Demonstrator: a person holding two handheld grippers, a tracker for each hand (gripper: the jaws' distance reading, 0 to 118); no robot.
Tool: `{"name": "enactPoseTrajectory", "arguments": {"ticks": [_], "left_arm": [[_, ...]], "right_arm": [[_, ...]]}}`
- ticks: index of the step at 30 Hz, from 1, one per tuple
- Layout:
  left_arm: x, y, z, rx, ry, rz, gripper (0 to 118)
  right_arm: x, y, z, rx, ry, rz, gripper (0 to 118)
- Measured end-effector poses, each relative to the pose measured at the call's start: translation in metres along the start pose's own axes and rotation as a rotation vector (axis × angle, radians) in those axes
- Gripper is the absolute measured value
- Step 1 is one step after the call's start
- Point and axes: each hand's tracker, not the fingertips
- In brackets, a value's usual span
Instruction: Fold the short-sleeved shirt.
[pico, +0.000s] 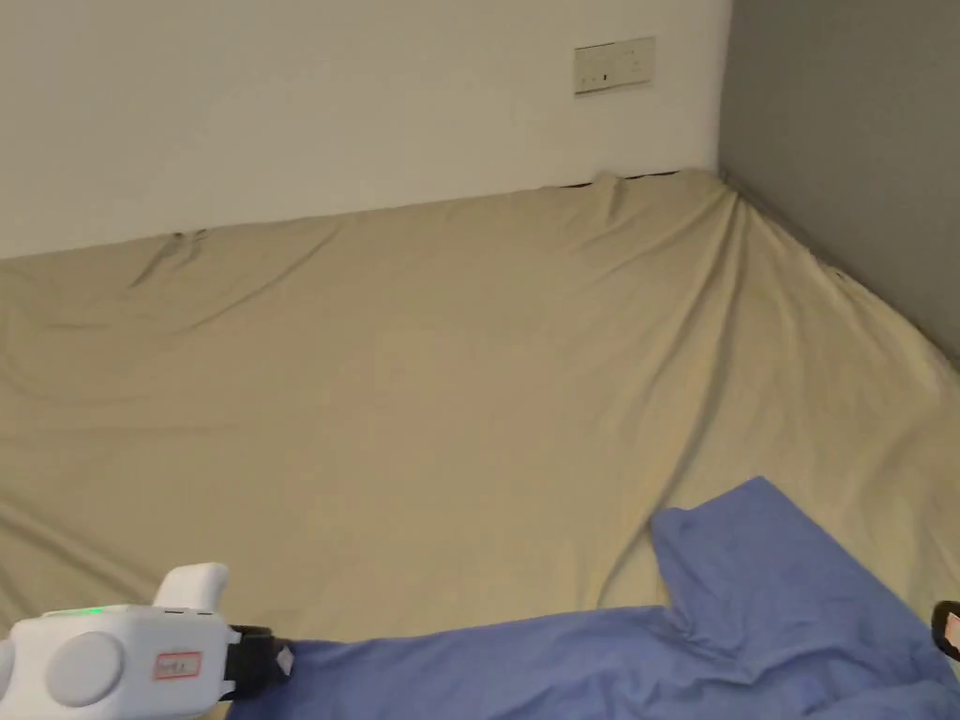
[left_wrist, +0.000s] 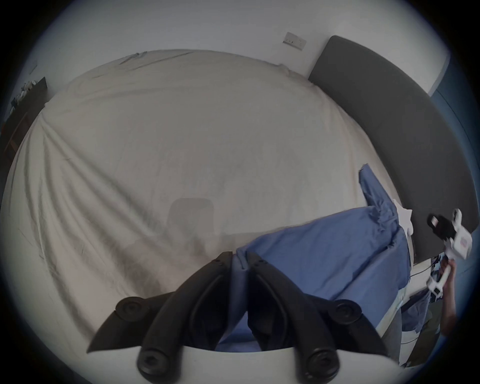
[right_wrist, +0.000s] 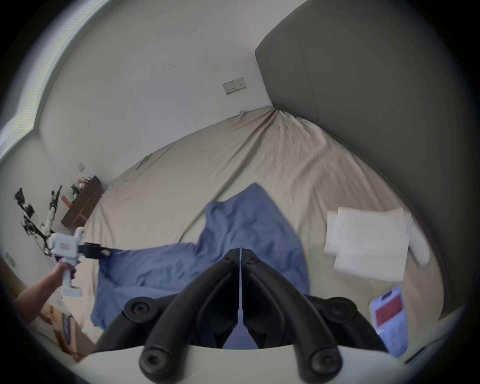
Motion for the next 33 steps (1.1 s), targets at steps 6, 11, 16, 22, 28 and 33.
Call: {"name": "enactPoseTrajectory", "arguments": {"ticks": [6, 11, 16, 22, 28, 33], "left_arm": [[0.008, -0.009, 0.02, 0.068, -0.066, 0.03, 11], [0.011, -0.011, 0.023, 0.087, -0.067, 0.03, 11], [0.012, -0.011, 0.016, 0.053, -0.045, -0.007, 11], [0.007, -0.011, 0.009, 0.052, -0.048, 0.026, 11], [0.01, -0.013, 0.006, 0.044, -0.053, 0.049, 11], [0.007, -0.015, 0.019, 0.082, -0.047, 0.057, 11]], "right_arm": [[0.036, 0.048, -0.115, -0.279, -0.106, 0.194, 118], [0.047, 0.054, -0.177, -0.446, -0.184, 0.23, 112], [0.046, 0.059, -0.201, -0.397, -0.18, 0.16, 90], [0.011, 0.041, -0.2, -0.448, -0.198, 0.448, 36], [-0.001, 0.027, -0.194, -0.453, -0.177, 0.449, 9], [-0.003, 0.04, -0.161, -0.325, -0.085, 0.364, 8]]}}
